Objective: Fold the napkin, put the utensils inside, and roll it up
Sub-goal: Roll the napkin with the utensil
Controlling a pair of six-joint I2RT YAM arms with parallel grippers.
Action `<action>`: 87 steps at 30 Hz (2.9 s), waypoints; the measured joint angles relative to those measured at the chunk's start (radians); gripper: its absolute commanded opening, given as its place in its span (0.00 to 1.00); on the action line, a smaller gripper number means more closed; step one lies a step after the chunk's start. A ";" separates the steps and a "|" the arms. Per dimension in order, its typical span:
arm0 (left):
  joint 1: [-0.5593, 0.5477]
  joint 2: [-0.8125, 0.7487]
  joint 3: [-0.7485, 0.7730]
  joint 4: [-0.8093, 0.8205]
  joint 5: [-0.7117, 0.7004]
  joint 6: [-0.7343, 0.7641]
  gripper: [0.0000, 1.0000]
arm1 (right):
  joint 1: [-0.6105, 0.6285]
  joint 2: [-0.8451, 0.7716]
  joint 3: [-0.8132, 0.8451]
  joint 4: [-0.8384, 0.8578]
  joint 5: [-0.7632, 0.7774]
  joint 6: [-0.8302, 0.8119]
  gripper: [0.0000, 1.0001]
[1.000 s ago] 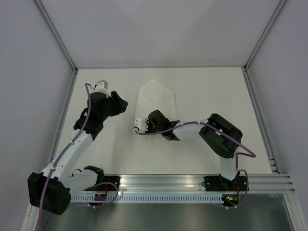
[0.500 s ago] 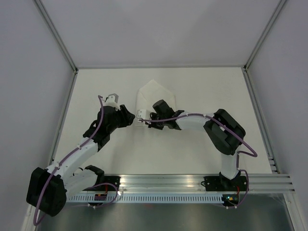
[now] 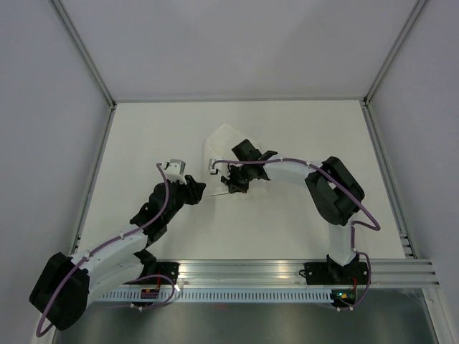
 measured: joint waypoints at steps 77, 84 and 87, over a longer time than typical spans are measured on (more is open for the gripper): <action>-0.059 -0.100 -0.058 0.077 -0.269 0.061 0.55 | 0.219 -0.198 -0.496 0.653 0.544 -0.232 0.47; -0.059 -0.143 -0.058 0.073 -0.281 0.061 0.56 | 0.232 -0.162 -0.465 0.656 0.551 -0.235 0.36; -0.059 -0.155 -0.058 0.064 -0.292 0.061 0.56 | 0.237 -0.146 -0.449 0.652 0.550 -0.232 0.26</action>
